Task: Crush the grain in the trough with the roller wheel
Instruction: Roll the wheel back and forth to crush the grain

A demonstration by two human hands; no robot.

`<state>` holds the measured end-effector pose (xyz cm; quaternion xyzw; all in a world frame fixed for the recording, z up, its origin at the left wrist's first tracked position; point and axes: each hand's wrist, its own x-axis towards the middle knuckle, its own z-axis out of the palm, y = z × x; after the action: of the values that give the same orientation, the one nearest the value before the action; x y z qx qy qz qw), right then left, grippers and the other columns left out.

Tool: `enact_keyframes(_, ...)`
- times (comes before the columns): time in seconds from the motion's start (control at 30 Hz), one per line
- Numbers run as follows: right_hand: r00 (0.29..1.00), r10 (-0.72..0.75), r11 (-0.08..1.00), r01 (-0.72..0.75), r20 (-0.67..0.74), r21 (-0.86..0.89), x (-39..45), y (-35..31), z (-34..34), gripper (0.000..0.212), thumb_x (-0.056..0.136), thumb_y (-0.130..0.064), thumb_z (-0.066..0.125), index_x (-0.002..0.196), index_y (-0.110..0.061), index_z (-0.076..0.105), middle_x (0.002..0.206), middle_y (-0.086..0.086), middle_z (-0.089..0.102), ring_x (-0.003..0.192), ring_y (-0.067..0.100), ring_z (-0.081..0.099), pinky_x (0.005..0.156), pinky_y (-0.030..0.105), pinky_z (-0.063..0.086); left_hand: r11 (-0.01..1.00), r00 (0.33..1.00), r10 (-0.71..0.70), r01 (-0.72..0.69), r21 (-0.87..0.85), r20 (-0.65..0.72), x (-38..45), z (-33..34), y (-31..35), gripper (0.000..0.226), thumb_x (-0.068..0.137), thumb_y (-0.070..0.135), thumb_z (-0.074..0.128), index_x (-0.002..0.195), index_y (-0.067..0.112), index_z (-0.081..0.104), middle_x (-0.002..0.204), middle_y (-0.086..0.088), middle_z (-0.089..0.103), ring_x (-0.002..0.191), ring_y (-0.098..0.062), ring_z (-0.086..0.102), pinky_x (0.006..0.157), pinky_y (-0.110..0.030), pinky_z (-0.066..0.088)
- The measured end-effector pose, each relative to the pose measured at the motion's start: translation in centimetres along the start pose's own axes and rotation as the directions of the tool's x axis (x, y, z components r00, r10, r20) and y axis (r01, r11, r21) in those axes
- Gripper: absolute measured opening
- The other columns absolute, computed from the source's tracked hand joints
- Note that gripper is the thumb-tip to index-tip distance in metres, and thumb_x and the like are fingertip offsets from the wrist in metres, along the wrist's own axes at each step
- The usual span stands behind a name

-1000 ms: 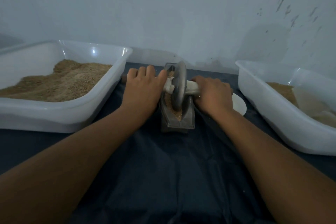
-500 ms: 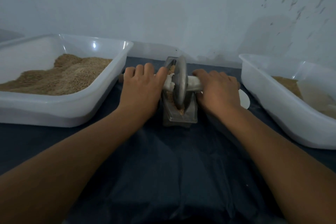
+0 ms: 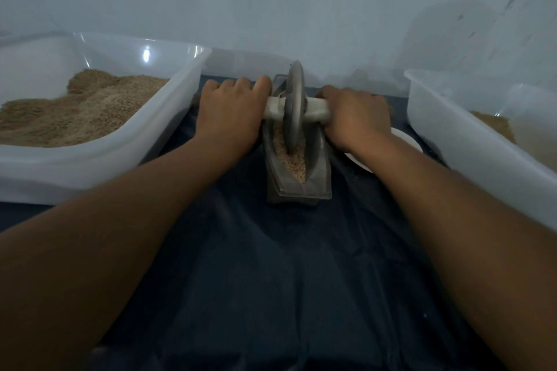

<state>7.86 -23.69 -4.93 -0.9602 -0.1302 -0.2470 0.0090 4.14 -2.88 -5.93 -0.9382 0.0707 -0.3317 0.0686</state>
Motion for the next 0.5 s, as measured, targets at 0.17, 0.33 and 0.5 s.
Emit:
enact_keyframes(0.17, 0.998, 0.007, 1.0, -0.007, 0.068, -0.005, 1.4, 0.0, -0.4, 0.035, 0.091, -0.028, 0.063, 0.125, -0.032, 0.057, 0.115, 0.004, 0.067, 0.106, 0.033, 0.062, 0.078, 0.04, 0.031, 1.0, 1.0, -0.009, 0.009, -0.016, -0.012, 1.1, 0.7, -0.3, 0.034, 0.085, 0.016, 0.064, 0.115, 0.016, 0.048, 0.097, -0.012, 0.064, 0.086, -0.036, 0.063, 0.075, -0.041, 0.037)
enact_keyframes(0.33, 0.986, 0.039, 0.999, -0.04, 0.162, 0.003, 2.3, 0.0, -0.6, 0.038, 0.09, -0.025, 0.065, 0.126, -0.031, 0.055, 0.116, 0.002, 0.066, 0.107, 0.03, 0.061, 0.077, 0.039, 0.035, 1.0, 1.0, 0.001, -0.001, 0.022, -0.012, 2.2, 1.0, -0.4, 0.03, 0.089, 0.018, 0.063, 0.114, 0.017, 0.047, 0.094, -0.01, 0.064, 0.08, -0.034, 0.063, 0.07, -0.038, 0.032)
enact_keyframes(0.5, 0.978, 0.06, 0.998, -0.065, 0.2, 0.017, 2.9, 0.0, -0.6, 0.045, 0.09, -0.023, 0.066, 0.132, -0.032, 0.052, 0.119, 0.003, 0.064, 0.108, 0.029, 0.06, 0.074, 0.038, 0.037, 0.999, 1.0, 0.009, -0.01, 0.049, 0.016, 3.1, 1.1, -0.5, 0.031, 0.089, 0.016, 0.062, 0.115, 0.018, 0.046, 0.095, -0.009, 0.062, 0.083, -0.033, 0.062, 0.074, -0.038, 0.036)
